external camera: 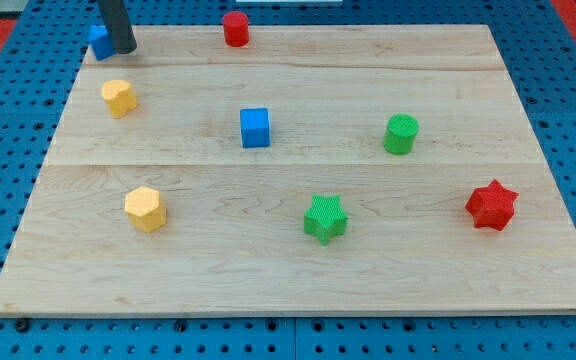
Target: Place the red circle at the top center of the board
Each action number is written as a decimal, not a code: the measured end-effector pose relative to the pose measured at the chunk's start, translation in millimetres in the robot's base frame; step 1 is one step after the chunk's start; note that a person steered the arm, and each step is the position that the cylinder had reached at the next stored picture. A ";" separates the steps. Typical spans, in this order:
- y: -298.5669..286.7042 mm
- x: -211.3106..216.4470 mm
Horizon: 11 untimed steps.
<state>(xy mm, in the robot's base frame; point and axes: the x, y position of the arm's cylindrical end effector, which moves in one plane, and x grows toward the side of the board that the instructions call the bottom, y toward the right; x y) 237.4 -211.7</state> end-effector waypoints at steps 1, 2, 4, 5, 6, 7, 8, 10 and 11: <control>59.1 -22.2; 66.5 -45.1; 202.2 -26.5; 231.6 57.6; 312.1 47.0; 356.3 -7.6; 341.8 -44.6; 257.5 -22.9; 201.5 85.1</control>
